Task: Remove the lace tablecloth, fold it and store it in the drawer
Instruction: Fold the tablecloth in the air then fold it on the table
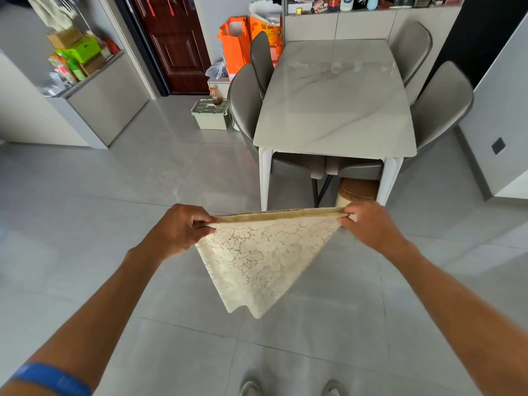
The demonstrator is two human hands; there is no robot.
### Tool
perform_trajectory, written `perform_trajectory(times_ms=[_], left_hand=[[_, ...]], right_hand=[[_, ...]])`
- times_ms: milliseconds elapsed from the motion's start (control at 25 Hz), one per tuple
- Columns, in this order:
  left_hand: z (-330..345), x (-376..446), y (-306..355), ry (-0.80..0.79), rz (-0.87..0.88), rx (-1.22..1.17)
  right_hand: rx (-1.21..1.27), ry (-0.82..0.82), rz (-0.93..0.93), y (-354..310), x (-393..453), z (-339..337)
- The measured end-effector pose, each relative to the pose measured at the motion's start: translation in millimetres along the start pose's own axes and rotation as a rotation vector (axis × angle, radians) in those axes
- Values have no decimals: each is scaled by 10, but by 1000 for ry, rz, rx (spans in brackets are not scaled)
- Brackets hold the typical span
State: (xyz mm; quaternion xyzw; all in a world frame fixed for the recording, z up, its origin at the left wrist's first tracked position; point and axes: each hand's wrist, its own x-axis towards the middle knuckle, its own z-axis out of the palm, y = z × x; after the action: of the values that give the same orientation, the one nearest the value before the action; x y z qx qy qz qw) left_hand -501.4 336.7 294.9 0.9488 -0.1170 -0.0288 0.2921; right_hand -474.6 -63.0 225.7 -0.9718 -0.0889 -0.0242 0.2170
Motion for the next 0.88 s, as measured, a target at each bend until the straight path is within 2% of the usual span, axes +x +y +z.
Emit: perform_trajectory(times_ms=[80, 240, 400, 520, 680, 800, 880], left_hand=[[13, 109, -31, -10, -35, -2], [12, 310, -6, 21, -100, -86], [14, 412, 69, 138, -139, -263], [-34, 481, 109, 176, -168, -534], [-75, 596, 171, 168, -90, -492], [-18, 607, 252, 201, 3, -636], [173, 556, 300, 213, -72, -813]], right_hand=[[14, 9, -44, 7, 66, -211], [128, 11, -18, 23, 154, -487], [230, -11, -45, 146, 215, -739], [471, -29, -10, 191, 214, -865], [930, -8, 37, 308, 237, -926], [1014, 62, 118, 428, 228, -893], [1004, 108, 165, 478, 220, -850]])
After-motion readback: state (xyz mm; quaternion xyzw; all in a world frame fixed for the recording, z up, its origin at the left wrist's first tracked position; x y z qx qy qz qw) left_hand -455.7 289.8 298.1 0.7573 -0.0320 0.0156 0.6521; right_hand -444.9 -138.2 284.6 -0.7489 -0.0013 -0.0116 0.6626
